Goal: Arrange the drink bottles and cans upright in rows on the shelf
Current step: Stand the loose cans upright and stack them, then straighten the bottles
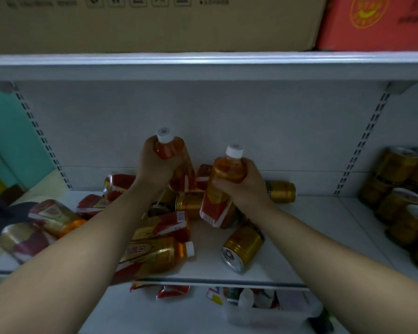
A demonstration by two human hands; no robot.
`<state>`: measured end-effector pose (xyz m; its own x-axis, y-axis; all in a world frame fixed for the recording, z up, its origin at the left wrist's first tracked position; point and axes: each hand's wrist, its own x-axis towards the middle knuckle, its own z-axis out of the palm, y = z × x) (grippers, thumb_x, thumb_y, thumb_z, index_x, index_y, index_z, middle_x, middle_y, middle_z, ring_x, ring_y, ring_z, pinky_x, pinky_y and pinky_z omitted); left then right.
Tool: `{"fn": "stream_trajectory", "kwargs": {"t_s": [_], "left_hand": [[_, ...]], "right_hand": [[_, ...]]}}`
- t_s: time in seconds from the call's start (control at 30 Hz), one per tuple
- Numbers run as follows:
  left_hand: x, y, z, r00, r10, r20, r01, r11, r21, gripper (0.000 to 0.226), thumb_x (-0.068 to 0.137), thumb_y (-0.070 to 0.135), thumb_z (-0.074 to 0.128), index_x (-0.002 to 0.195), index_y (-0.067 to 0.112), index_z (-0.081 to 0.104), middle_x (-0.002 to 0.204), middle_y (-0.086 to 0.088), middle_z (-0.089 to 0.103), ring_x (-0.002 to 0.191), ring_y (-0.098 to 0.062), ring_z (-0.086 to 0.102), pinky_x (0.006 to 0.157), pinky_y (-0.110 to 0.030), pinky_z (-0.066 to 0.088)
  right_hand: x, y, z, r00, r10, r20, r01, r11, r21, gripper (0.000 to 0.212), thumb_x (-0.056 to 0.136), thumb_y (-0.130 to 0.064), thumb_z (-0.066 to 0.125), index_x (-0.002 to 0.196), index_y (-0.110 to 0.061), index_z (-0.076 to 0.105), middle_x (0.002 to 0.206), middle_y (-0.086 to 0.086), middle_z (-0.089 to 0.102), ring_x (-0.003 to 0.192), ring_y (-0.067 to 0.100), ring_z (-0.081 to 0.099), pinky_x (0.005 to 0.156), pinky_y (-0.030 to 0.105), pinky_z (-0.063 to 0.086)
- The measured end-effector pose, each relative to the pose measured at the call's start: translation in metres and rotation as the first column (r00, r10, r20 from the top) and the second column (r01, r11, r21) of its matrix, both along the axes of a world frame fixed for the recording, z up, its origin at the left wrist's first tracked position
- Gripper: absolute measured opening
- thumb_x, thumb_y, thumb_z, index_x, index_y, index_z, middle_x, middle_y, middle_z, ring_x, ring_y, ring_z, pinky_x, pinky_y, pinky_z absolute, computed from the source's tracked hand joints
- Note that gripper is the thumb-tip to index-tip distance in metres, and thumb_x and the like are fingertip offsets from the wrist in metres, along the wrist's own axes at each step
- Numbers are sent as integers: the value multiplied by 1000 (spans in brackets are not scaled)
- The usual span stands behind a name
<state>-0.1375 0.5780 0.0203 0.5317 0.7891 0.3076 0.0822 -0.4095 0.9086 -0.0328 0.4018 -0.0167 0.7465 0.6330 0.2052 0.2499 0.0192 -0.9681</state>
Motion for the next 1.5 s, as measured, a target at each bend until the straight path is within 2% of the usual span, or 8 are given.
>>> {"fn": "stream_trajectory", "kwargs": {"t_s": [0.13,0.2,0.3,0.57,0.77,1.0,1.23,1.5], "left_hand": [[-16,-23,23,985,-152,82,149,988,42,40,65,39,75,99,49,58,92,23,66,81,4,64,69,-23,50],[-21,-38,30,965,-249,79,246,968,43,38,61,42,74,93,54,56,92,25,66,82,8,62,70,-20,48],[-15,-63,32,929,-355,105,354,935,28,41,68,33,78,93,53,54,92,27,63,81,14,60,70,-15,46],[24,-168,19,773,-630,73,629,777,37,39,72,25,78,92,49,54,91,25,63,79,16,59,67,-11,43],[65,-281,21,682,-727,79,728,686,27,41,69,18,81,101,33,59,94,14,66,86,-3,63,72,-18,49],[123,-442,34,594,-790,150,794,606,51,38,69,11,81,91,34,59,91,12,65,79,2,63,75,-22,53],[178,-563,35,548,-826,135,829,558,51,40,66,26,83,94,35,57,96,11,64,89,-6,64,74,-29,54],[253,-628,14,546,-837,27,837,547,17,49,52,45,81,93,38,57,94,12,65,85,-4,64,65,-23,50]], "right_hand": [[-1,-22,15,990,-138,-3,138,989,53,61,49,-48,78,100,-49,46,98,-20,62,81,-10,62,59,11,49],[-1,-37,19,974,-227,-11,227,971,67,62,49,-43,79,102,-45,48,98,-15,64,84,-2,65,64,16,52],[-2,-67,21,942,-336,-13,336,939,73,63,55,-32,83,111,-32,53,100,-8,66,81,-1,65,63,17,52],[-5,-190,27,782,-622,48,619,783,56,51,64,-28,86,101,-36,52,94,-15,62,76,-5,62,58,12,45],[13,-313,37,664,-742,92,738,670,78,55,62,-33,86,104,-35,50,94,-18,59,72,-16,57,57,7,41],[43,-480,45,601,-789,129,788,612,70,63,63,-33,85,112,-34,45,100,-15,56,85,0,57,63,16,41],[73,-605,50,555,-815,166,827,561,-10,66,65,-40,83,116,-37,40,102,-16,52,86,0,51,63,18,38],[135,-674,41,492,-857,151,870,492,-42,73,62,-44,83,122,-33,44,107,-8,56,97,15,55,82,36,44]]}}
